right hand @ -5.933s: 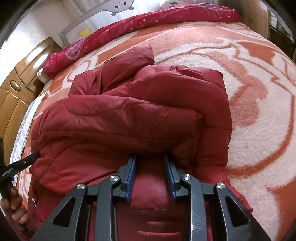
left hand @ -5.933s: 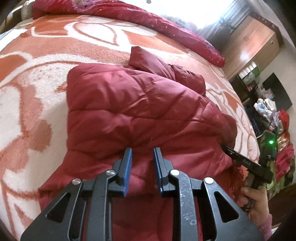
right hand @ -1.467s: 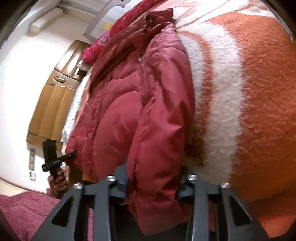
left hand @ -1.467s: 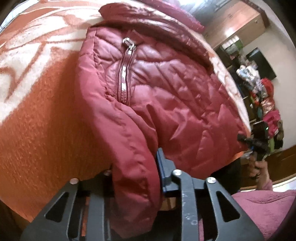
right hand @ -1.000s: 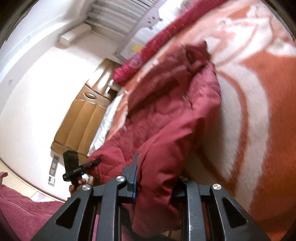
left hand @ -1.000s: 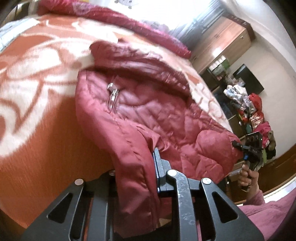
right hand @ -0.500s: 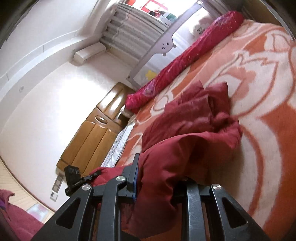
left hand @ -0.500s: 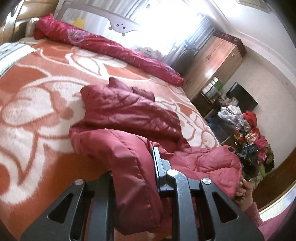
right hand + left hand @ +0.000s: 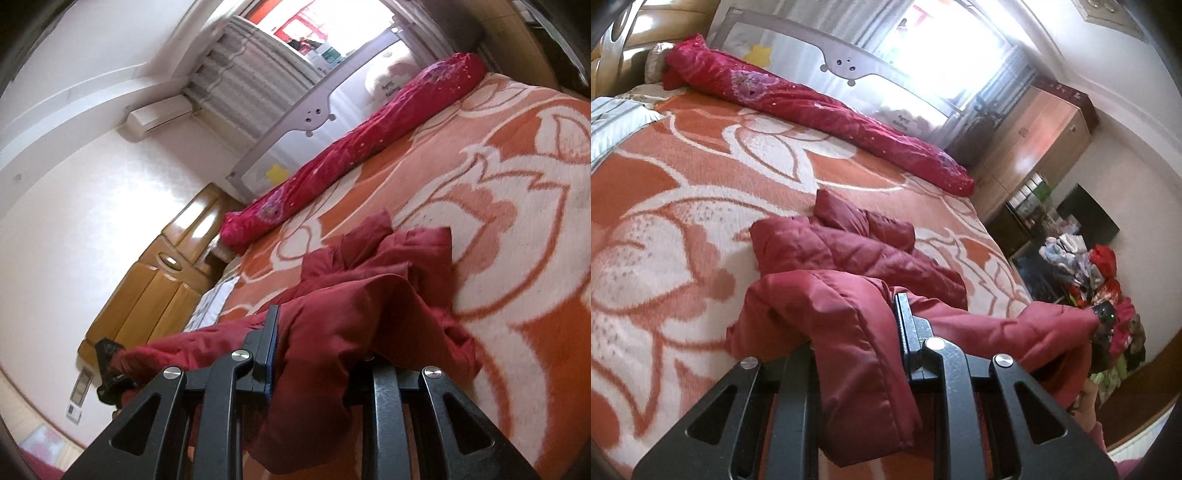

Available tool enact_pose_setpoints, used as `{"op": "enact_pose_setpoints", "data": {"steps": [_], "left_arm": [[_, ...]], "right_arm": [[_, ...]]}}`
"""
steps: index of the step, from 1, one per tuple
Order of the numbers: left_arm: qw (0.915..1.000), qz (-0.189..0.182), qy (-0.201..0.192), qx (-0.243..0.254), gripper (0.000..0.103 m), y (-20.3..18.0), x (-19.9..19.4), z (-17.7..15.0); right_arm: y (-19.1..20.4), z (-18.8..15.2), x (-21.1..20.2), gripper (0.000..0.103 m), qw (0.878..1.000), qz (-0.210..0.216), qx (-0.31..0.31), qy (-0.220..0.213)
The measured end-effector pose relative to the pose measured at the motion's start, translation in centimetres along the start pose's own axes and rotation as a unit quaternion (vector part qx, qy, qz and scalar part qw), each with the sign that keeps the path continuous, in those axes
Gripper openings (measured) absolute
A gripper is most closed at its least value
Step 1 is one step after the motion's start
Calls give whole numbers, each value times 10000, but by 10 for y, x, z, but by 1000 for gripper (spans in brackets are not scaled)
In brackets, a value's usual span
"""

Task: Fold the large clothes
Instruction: 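Carry the held side edge over the jacket body with both grippers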

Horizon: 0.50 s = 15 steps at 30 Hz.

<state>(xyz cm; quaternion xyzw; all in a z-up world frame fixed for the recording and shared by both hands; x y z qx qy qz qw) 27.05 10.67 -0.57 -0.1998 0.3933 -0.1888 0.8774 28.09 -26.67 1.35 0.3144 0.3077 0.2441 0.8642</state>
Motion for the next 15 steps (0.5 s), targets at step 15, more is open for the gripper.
{"op": "enact_pose_setpoints", "data": {"steps": [15], "left_arm": [[9975,566,180,-383,17,45,100,75]], "right_arm": [[-73,66,91,21,9934,-842,784,-25]]}}
Point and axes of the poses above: each gripper's, at about its wrist camera, not at the fingertips, and x roughly the way its jaws point, y to its left, z to its top, the point moved 10 cm from there along x, roughly the way its jaws point, and after that the axes turned 5 degrees about y, right-handed, at the moved point
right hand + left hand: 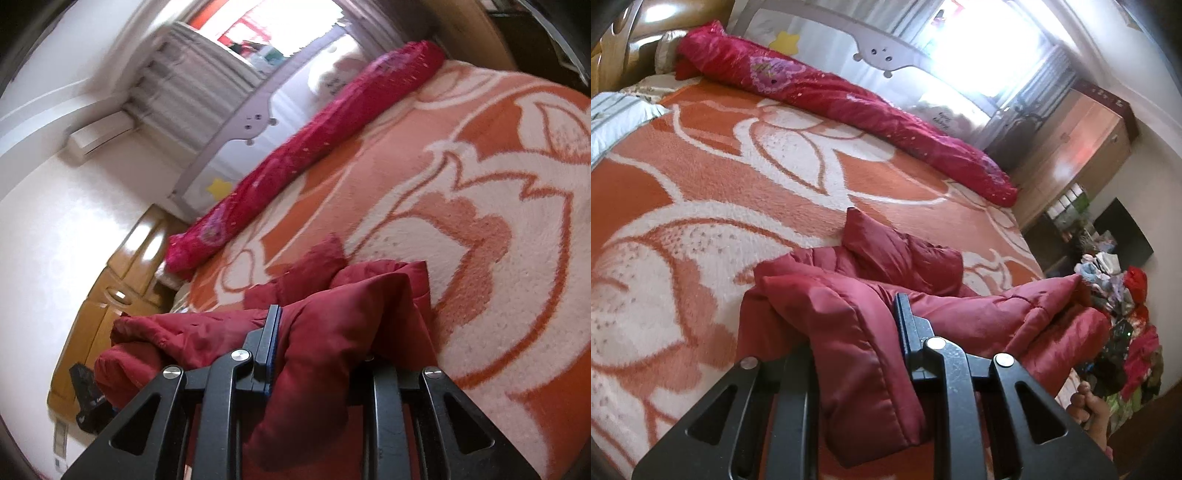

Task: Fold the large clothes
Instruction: 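Carry the held side edge over the jacket body with both grippers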

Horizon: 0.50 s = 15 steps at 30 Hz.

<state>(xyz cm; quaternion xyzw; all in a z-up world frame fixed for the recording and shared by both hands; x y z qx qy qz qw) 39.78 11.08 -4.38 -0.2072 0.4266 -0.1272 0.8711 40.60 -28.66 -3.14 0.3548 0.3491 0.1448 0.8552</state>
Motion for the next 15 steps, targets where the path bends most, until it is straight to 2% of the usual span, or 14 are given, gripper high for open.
{"op": "enact_pose_setpoints", "data": {"steps": [9,15], "left_arm": [[9993,259,231,-162,20,17,57,21],[9985,-84,184,-504,24,24,64,35]], "right_arm": [[-42,18,66,22,9974,-355,623,109],[-60,27,94,22,9951,-614,774,-6]]}}
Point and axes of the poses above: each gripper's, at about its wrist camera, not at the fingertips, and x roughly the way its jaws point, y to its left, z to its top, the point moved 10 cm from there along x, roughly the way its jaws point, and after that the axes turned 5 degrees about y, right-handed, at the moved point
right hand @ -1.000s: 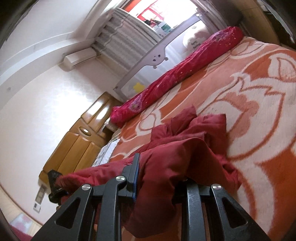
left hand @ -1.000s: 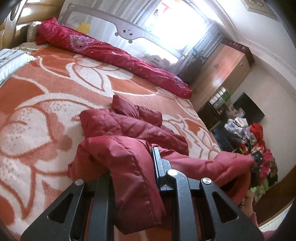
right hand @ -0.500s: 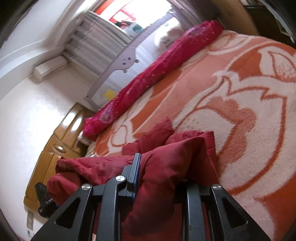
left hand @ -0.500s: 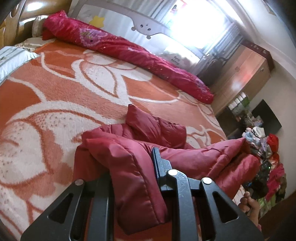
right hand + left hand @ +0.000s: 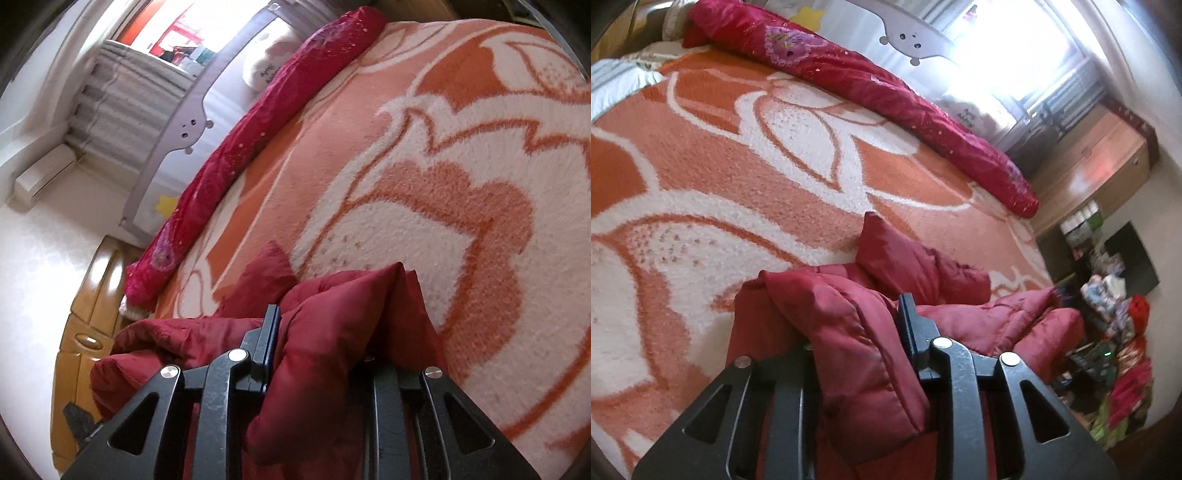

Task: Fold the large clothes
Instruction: 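Carry the held side edge over the jacket body with both grippers, then open both grippers to release the folded edge onto the jacket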

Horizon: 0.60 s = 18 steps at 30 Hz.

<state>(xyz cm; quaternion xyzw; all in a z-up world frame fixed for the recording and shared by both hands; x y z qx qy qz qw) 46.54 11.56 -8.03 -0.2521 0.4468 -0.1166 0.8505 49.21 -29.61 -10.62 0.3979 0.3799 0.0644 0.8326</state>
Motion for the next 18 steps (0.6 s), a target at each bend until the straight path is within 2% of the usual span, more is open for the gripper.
{"op": "enact_pose_setpoints", "data": {"steps": [9,12,14,16,18], "left_arm": [[9966,159,-475,661,45,-28,-58,-12],[9947,67,-561,861,48,-42,-72,-21],[9934,-22,-485,1035,48,-55,-69,-29],[9911,-81,-221,1311,48,-72,-54,-45],[9871,10,63,1598,48,-85,-30,-61]], "right_arm": [[6,12,28,21,9984,-464,-264,-184],[3,18,36,21,9975,-610,-264,-231],[1,22,41,22,9968,-720,-255,-249],[-1,24,45,22,9963,-791,-228,-233],[-2,26,49,22,9960,-846,-206,-200]]}}
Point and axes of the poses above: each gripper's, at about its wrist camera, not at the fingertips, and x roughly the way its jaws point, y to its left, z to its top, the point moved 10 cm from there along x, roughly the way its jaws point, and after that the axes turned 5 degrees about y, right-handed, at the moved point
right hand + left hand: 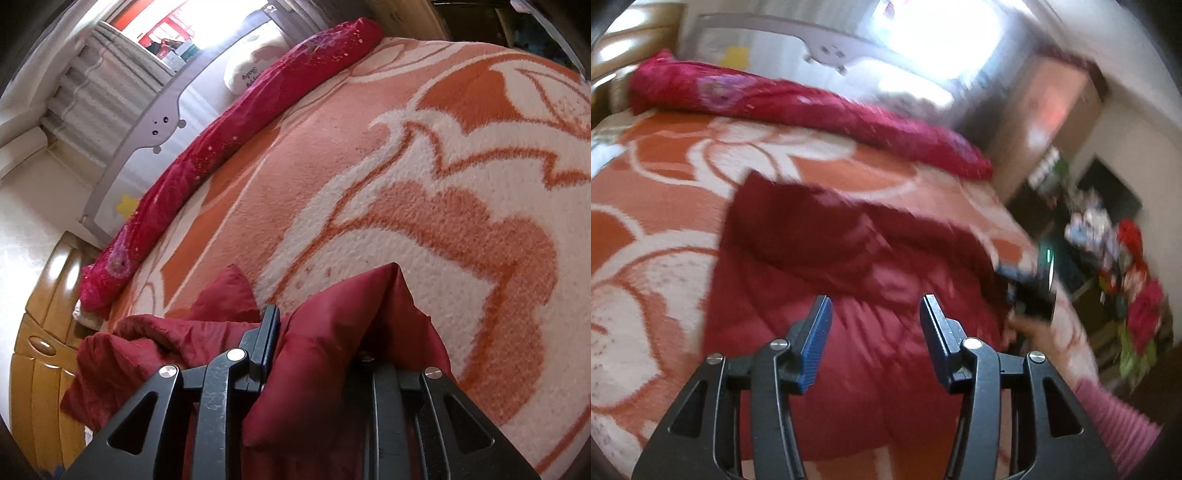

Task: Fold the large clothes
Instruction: 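Open both grippers to release the folded edge onto the jacket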

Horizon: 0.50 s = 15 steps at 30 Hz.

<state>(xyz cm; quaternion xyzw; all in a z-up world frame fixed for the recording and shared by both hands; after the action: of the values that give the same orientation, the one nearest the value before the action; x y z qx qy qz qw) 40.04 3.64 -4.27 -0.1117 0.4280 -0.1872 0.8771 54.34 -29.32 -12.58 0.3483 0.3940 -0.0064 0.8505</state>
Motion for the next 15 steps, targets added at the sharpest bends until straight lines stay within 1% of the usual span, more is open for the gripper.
{"op": "enact_pose_setpoints", "data": {"steps": [2,4,5,7,9,10,12,13,14,15], "left_arm": [[9994,29,294,165,48,-11,27,-10],[9978,141,614,223,48,-15,54,-21],[9965,254,759,253,48,-14,68,-27],[9934,652,888,319,48,-6,92,-32],[9920,802,914,331,48,1,104,-31],[9917,822,949,293,48,4,109,-30],[9916,840,959,204,48,8,116,-27],[9915,866,952,187,48,9,118,-25],[9912,912,944,187,48,10,119,-25],[9909,942,936,196,48,10,120,-25]], "right_arm": [[-1,0,2,22,10000,3,28,43],[-1,1,3,26,9998,110,85,116],[-2,1,3,26,9997,171,124,155],[0,2,-2,29,9989,326,198,257],[3,4,-15,36,9977,542,278,299],[5,4,-27,38,9968,691,318,246],[11,4,-55,50,9959,865,278,2],[15,2,-73,53,9958,878,159,-193],[21,0,-88,59,9954,874,-22,-383],[30,-5,-102,60,9942,868,-303,-556]]}}
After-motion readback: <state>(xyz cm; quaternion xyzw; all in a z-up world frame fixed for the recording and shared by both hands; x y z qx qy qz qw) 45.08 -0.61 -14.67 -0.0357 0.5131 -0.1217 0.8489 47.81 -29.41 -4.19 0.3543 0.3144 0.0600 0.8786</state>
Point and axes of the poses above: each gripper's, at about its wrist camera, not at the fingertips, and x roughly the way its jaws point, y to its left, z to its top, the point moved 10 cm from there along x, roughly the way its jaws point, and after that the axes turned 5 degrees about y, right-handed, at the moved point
